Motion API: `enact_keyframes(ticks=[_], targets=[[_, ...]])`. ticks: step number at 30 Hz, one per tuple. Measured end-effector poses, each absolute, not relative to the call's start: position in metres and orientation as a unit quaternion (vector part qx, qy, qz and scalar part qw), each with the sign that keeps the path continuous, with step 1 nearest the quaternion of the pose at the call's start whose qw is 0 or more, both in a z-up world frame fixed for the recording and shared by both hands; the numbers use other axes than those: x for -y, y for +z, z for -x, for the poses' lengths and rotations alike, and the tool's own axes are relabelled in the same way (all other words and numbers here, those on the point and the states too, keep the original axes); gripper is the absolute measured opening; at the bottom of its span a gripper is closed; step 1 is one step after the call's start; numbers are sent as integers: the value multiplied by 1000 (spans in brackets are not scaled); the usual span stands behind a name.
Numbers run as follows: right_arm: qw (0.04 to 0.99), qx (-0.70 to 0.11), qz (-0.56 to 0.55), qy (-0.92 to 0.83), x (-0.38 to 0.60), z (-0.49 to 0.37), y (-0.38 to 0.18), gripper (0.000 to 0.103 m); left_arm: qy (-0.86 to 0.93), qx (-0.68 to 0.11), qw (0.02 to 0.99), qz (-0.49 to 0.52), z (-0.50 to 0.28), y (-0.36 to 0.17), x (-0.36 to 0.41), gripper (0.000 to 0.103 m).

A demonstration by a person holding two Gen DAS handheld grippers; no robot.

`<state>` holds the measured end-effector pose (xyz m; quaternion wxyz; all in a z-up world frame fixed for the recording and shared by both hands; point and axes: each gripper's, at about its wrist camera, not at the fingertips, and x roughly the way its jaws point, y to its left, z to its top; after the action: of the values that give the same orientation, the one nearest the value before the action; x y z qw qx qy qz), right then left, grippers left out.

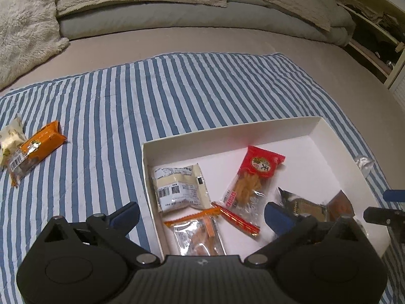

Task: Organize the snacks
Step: 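Open the left tool dropping the pastry while the right tool releases the chocolate bar, then move both open tools back toward the last snacks on the cloth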

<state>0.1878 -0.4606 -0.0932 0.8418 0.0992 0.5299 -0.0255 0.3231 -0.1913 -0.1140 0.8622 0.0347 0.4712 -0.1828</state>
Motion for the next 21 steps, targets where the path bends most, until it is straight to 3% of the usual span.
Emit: enact_keyframes(ticks=[21], targets=[[867, -489, -83, -50, 432, -180, -64, 103, -170, -463, 869, -41, -287, -86, 169, 103]])
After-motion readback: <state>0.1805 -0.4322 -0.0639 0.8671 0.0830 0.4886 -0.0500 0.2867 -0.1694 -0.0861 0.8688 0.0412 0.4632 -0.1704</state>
